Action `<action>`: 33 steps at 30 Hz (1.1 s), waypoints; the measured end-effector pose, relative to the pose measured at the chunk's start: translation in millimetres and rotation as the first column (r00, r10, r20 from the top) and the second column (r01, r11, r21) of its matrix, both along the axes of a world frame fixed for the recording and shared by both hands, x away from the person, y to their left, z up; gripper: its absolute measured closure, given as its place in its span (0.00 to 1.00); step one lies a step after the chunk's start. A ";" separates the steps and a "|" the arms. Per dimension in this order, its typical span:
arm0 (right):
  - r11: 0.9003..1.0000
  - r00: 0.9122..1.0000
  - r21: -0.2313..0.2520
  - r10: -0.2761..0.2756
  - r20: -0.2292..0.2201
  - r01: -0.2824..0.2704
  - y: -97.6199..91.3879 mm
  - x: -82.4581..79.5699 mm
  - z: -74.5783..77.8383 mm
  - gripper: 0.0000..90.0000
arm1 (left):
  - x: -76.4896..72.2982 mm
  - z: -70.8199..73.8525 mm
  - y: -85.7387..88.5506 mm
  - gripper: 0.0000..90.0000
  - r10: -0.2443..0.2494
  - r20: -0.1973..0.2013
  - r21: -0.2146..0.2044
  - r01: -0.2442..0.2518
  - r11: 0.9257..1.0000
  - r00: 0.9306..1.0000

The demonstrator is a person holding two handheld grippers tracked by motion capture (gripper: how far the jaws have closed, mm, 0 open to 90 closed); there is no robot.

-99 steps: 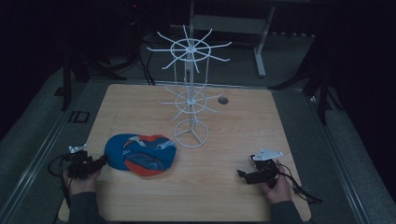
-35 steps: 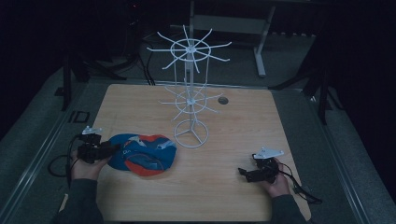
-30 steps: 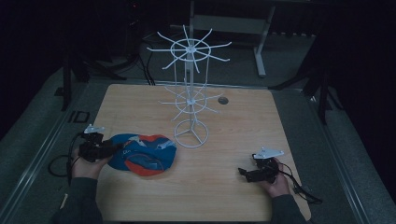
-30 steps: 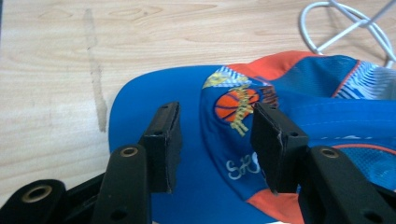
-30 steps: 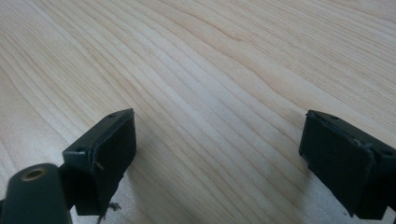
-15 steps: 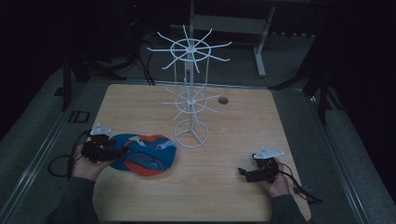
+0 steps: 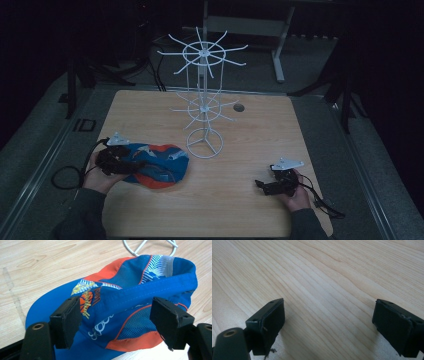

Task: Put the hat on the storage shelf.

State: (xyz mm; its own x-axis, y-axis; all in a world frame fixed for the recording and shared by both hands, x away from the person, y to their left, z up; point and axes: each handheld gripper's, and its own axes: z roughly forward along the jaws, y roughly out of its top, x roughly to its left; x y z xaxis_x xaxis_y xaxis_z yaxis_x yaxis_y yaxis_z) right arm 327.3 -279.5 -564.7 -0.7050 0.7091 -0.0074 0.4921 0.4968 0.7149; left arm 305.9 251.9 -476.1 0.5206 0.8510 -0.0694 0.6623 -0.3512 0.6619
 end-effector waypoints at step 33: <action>1.000 1.000 0.000 0.000 0.000 0.000 0.0 0.0 0.0 0.12 | 17.0 2.9 -21.8 0.20 -0.175 -0.027 0.095 0.177 0.980 0.984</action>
State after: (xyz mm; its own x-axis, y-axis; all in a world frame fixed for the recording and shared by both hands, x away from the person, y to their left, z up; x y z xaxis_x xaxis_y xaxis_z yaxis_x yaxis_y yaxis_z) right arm 327.3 -279.5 -564.7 -0.7051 0.7091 -0.0070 0.4924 0.4967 0.7148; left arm 322.9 230.1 -473.2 0.6620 0.7495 -0.0022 0.5962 -0.5249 0.6075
